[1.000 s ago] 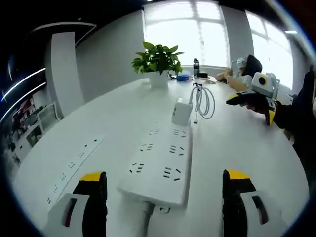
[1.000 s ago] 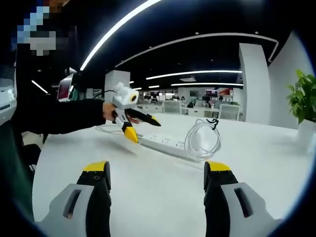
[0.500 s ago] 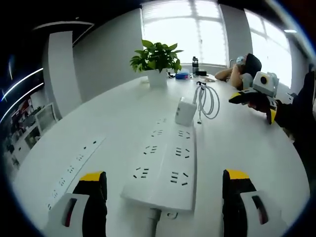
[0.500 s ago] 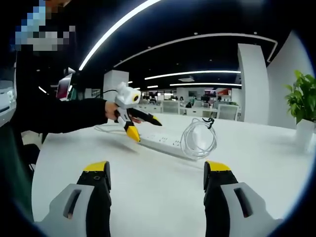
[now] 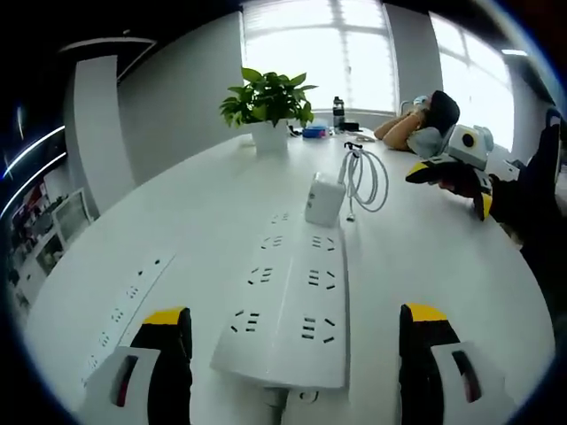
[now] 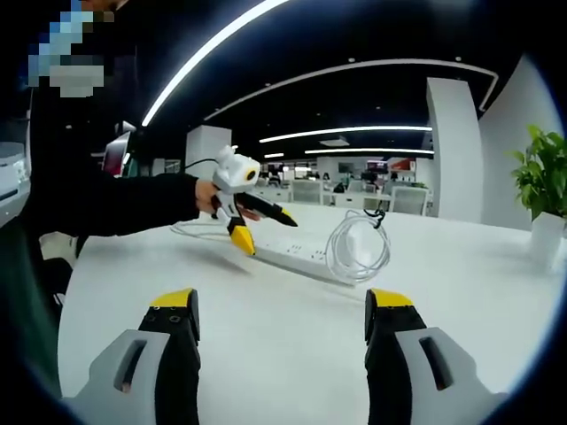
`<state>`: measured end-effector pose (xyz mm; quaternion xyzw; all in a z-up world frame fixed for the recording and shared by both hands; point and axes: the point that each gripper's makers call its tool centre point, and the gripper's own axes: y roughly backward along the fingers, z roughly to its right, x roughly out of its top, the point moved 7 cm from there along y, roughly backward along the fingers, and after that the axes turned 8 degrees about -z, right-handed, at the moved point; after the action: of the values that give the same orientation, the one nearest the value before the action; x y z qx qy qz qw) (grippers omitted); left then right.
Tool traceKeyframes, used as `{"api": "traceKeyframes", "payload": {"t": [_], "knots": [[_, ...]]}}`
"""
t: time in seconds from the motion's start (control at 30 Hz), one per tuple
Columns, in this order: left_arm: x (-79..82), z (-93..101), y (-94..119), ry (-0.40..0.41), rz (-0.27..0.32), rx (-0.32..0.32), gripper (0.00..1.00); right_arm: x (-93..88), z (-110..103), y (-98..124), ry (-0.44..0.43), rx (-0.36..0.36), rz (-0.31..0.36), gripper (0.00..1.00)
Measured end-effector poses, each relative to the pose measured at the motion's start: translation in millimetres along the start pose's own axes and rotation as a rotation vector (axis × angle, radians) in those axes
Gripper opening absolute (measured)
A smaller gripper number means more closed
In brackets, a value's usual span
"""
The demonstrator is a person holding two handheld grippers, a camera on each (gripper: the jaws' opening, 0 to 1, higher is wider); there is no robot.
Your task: Straighten the power strip on the desk, plug the charger into it
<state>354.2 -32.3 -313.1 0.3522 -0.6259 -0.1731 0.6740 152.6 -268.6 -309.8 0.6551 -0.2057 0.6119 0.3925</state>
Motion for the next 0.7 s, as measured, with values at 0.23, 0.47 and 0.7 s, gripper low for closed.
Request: {"api": "traceKeyframes", "payload": {"t": [0.23, 0.47, 0.7], "knots": [[5.1, -3.3, -4.9, -0.008, 0.0, -0.011, 0.99, 0.2, 1.1, 2.4, 0.001, -0.003, 0.0, 0.75], [8.5, -3.0, -10.2, -0.022, -0.012, -0.036, 0.99, -0.6, -0.1, 2.7, -0.002, 0.001, 0.003, 0.75], [9.7, -1.6, -14.2, -0.047, -0.018, -0.071, 0.99, -0.3, -1.1, 4.3, -0.023, 0.009, 0.017, 0.76]]}}
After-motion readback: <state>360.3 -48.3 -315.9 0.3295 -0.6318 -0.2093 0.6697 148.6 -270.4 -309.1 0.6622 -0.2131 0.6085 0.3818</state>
